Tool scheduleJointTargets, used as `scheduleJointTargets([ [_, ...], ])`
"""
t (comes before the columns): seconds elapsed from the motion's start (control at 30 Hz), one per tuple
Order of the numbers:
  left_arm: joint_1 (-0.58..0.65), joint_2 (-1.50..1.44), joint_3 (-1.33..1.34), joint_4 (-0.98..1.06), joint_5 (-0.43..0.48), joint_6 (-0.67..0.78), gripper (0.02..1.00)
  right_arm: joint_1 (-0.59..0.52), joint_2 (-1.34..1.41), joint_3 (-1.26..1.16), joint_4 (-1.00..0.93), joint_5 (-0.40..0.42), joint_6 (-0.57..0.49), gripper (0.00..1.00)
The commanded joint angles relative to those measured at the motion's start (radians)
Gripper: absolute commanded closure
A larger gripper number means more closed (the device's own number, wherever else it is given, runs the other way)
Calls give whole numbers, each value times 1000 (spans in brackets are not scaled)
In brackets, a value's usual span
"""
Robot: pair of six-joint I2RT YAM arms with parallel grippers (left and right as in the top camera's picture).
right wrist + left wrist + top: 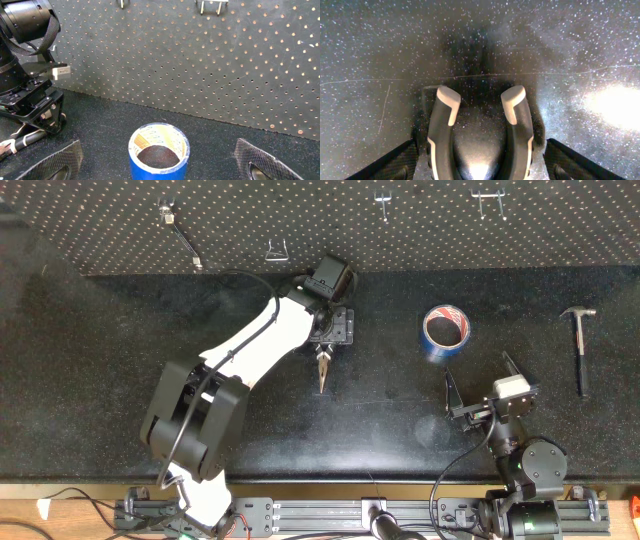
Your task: Place Tools Onto Pegboard
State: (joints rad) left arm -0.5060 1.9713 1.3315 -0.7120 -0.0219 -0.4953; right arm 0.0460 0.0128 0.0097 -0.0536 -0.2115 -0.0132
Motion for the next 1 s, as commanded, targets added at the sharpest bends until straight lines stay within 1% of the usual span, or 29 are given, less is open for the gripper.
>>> scheduleJointTargets([
  [0.03, -7, 82, -48, -13, 29, -28, 207, -3, -9, -6, -2, -6, -7, 1],
  [0.13, -7, 96, -48, -9, 30, -29, 235, -3, -9, -6, -2, -5, -7, 1],
  [0.23, -7, 96, -48, -5, 29, -29, 386, -3, -9, -6, -2, -6, -7, 1],
  [0.27, -7, 96, -48, -5, 29, -29, 411, -3, -9, -6, -2, -6, -7, 1],
  [0.47, -7, 96, -48, -2, 30, -29, 413, -3, -9, -6, -2, -6, -7, 5],
  [0.57, -7, 96, -48, -2, 30, -29, 448, -3, -9, -6, -2, -6, -7, 1],
  [0.67, -7, 96, -48, -2, 30, -29, 457, -3, -9, -6, -2, -6, -7, 1],
  [0.8, -7, 96, -48, -2, 33, -29, 540, -3, -9, -6, -2, -6, -7, 1],
  [0.83, -7, 96, -48, -2, 33, -28, 575, -3, -9, -6, -2, -6, -7, 1],
  [0.87, -7, 96, -48, -2, 33, -28, 717, -3, -9, -6, -2, -6, -7, 1],
  [0.9, -7, 96, -48, -2, 33, -28, 910, -3, -9, -6, -2, -6, -7, 1],
  [0.93, -7, 96, -47, -6, 33, -24, 991, -3, -9, -6, -2, -6, -7, 1],
  [1.0, -7, 96, -47, -2, 28, -5, 993, -3, -9, -6, -2, -6, -7, 1],
])
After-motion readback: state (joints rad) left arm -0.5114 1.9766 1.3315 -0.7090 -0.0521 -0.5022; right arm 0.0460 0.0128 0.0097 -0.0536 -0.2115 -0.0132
